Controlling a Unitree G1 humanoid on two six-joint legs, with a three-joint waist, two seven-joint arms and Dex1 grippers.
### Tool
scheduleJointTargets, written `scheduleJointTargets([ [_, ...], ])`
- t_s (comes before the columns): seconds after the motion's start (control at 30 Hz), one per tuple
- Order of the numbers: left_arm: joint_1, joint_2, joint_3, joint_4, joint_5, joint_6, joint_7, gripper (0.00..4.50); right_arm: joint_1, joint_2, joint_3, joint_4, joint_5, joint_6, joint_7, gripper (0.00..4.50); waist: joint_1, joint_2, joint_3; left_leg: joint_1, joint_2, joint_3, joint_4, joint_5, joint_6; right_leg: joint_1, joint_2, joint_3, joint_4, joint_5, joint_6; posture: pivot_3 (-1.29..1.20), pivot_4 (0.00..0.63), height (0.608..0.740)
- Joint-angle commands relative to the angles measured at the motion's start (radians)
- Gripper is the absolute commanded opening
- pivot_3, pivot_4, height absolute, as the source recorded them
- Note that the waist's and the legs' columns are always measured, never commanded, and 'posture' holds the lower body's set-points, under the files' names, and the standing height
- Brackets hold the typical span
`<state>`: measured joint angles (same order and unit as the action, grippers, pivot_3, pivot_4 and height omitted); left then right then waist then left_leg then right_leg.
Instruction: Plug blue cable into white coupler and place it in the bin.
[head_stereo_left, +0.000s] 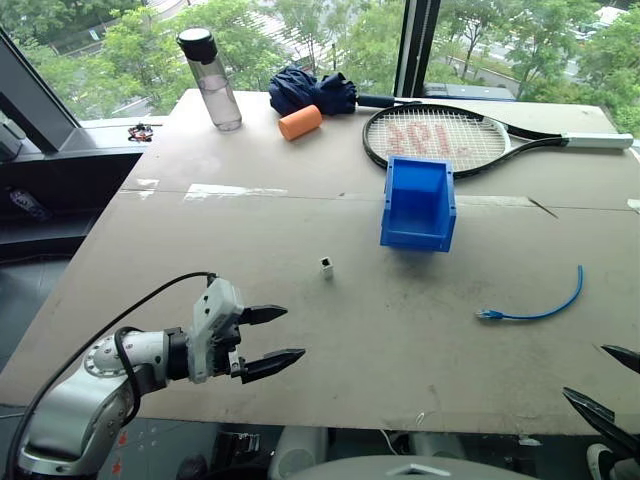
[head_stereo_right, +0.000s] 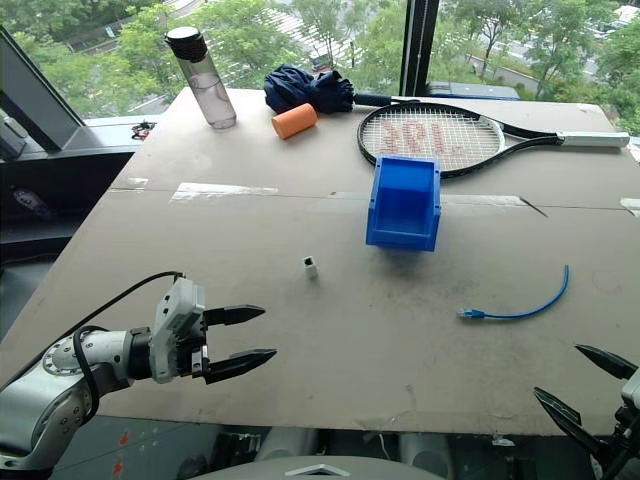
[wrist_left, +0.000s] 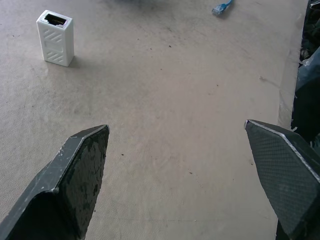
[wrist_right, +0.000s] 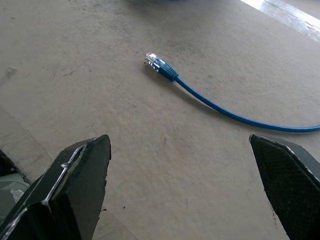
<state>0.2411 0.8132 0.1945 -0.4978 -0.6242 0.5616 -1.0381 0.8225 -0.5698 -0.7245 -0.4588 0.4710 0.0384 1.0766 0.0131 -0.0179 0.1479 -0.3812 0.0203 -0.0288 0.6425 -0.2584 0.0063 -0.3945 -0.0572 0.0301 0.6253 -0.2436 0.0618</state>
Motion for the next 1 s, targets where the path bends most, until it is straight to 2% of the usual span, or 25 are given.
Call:
scheduleJointTargets([
  [0.03, -0.02, -0.011, -0.012, -0.002, -0.012, -0.023, -0.014, 4.4, -0.026, -0.027, -0.003, -0.101, 0.029, 0.076, -0.076, 4.5, 0.0, 0.0, 0.0, 0.0, 0.0, 0.0, 0.0, 0.0, 0.0, 0.0, 0.0, 0.0, 0.0, 0.0, 0.0, 0.0, 0.15, 0.74],
  [0.13, -0.055, -0.025, -0.036, 0.023, -0.028, -0.039, -0.051, 4.4, -0.133, -0.087, 0.069, -0.218, 0.068, 0.242, -0.195, 4.5, -0.007, 0.0, -0.001, 0.001, 0.001, 0.002, 0.0, 0.0, 0.0, 0.0, 0.001, 0.003, 0.0, 0.0, 0.0, 0.0, 0.15, 0.74],
  [0.3, -0.072, -0.016, -0.07, 0.01, -0.017, -0.073, -0.106, 4.4, -0.292, -0.24, 0.188, -0.254, 0.091, 0.457, -0.245, 4.5, 0.001, -0.002, -0.001, 0.001, 0.001, 0.004, 0.001, 0.0, 0.0, 0.0, 0.004, 0.003, 0.0, 0.003, -0.005, 0.0, 0.15, 0.74],
  [0.37, -0.074, -0.013, -0.085, -0.007, -0.004, -0.089, -0.115, 4.4, -0.376, -0.305, 0.235, -0.223, 0.093, 0.53, -0.253, 4.5, 0.002, -0.002, -0.001, -0.001, -0.001, 0.005, 0.001, 0.0, 0.001, 0.0, 0.004, 0.002, -0.001, 0.004, -0.006, 0.0, 0.15, 0.74],
  [0.47, -0.09, -0.026, -0.131, -0.05, 0.014, -0.103, -0.097, 4.4, -0.554, -0.414, 0.418, -0.079, 0.004, 0.579, -0.228, 4.5, 0.0, -0.004, -0.001, -0.001, -0.002, 0.005, 0.002, 0.0, 0.001, 0.0, 0.004, 0.002, -0.001, 0.004, -0.006, 0.0, 0.15, 0.74],
  [0.6, -0.069, -0.032, -0.139, -0.12, -0.001, -0.088, -0.052, 4.4, -0.643, -0.445, 0.557, 0.042, -0.056, 0.557, -0.179, 4.5, 0.003, -0.005, -0.001, -0.001, -0.003, 0.005, 0.004, 0.0, 0.001, 0.001, 0.004, 0.001, -0.001, 0.004, -0.006, 0.0, 0.15, 0.74],
  [0.7, -0.02, -0.034, -0.129, -0.196, -0.013, -0.077, -0.007, 4.5, -0.686, -0.435, 0.656, 0.142, -0.128, 0.535, -0.179, 3.7, 0.0, -0.005, 0.0, -0.002, -0.003, 0.004, 0.004, -0.001, 0.002, 0.001, 0.004, 0.0, -0.001, 0.004, -0.006, 0.0, 0.15, 0.74],
  [0.77, 0.025, -0.035, -0.119, -0.244, -0.012, -0.075, 0.025, 4.5, -0.705, -0.413, 0.697, 0.175, -0.156, 0.536, -0.198, 2.8, -0.003, -0.005, -0.001, -0.001, -0.003, 0.004, 0.004, -0.001, 0.003, 0.002, 0.004, 0.0, -0.001, 0.004, -0.006, 0.0, 0.15, 0.74],
  [0.83, 0.072, -0.034, -0.108, -0.298, -0.017, -0.068, 0.056, 4.5, -0.715, -0.388, 0.714, 0.179, -0.161, 0.543, -0.211, 1.78, -0.009, -0.012, -0.006, 0.001, -0.002, 0.005, 0.004, -0.001, 0.003, 0.003, 0.006, 0.0, 0.0, 0.004, -0.006, 0.0, 0.15, 0.74],
  [0.93, 0.122, -0.029, -0.096, -0.353, -0.025, -0.065, 0.086, 4.5, -0.711, -0.369, 0.718, 0.157, -0.162, 0.541, -0.212, 0.39, -0.012, -0.015, -0.007, 0.002, 0.002, 0.004, 0.006, -0.001, 0.003, 0.005, 0.008, -0.001, 0.0, 0.003, -0.004, 0.0, 0.15, 0.74],
  [0.97, 0.135, -0.026, -0.091, -0.369, -0.028, -0.064, 0.094, 4.5, -0.712, -0.359, 0.719, 0.133, -0.152, 0.547, -0.212, 0.04, -0.013, -0.015, -0.007, 0.002, 0.003, 0.004, 0.007, -0.001, 0.003, 0.005, 0.008, 0.0, 0.0, 0.002, -0.003, 0.0, 0.15, 0.74],
  [1.0, 0.14, -0.024, -0.087, -0.382, -0.033, -0.062, 0.103, 4.5, -0.717, -0.352, 0.724, 0.108, -0.147, 0.551, -0.211, 0.04, -0.015, -0.015, -0.007, 0.002, 0.004, 0.004, 0.007, -0.001, 0.003, 0.005, 0.008, 0.0, 0.001, 0.002, -0.003, 0.0, 0.15, 0.74],
])
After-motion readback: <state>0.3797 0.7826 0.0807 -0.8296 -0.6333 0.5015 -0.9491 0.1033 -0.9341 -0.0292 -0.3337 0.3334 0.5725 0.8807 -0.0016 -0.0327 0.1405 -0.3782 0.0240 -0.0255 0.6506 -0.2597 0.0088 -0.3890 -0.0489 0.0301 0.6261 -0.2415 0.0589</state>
